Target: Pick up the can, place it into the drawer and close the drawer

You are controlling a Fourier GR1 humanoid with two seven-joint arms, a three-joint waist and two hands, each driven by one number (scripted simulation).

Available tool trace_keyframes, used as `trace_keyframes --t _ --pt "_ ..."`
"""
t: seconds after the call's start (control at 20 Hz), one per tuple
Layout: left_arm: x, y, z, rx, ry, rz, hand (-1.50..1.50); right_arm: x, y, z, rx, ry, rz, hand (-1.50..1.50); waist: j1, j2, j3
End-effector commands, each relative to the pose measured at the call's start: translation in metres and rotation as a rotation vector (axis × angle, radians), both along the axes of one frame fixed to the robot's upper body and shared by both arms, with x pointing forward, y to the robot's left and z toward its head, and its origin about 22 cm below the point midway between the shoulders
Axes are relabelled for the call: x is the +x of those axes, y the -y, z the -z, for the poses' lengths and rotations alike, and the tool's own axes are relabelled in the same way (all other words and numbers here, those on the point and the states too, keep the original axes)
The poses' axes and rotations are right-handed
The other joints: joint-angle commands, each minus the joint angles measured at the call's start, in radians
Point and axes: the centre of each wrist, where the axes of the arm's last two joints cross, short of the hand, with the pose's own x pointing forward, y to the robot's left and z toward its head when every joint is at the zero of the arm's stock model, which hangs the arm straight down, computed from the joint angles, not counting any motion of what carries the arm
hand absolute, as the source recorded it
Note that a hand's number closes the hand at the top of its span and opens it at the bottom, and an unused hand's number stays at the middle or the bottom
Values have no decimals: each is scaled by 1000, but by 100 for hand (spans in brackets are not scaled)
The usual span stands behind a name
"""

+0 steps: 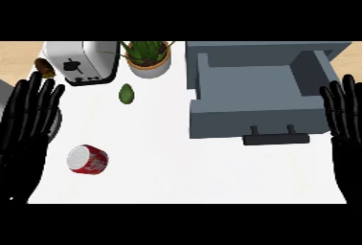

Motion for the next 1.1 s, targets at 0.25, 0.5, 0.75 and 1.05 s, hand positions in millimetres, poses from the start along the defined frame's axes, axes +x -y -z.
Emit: trace_keyframes --t 0.25,0.5,0.75,1.05 --pt "-8 25 -2 -27 45 866 -150 2 -5 -4 36 21 4 -150 16 -25 4" --pt "-10 -64 21 214 -319 836 -150 -9 18 22 64 -312 124 -150 39 -22 9" --pt "-13 -120 22 206 -340 865 -150 -36 16 13 57 -303 120 -150 37 -26 10" --pt "-22 -147 15 181 -393 860 -150 -33 31 51 66 -326 121 -150 43 -26 12"
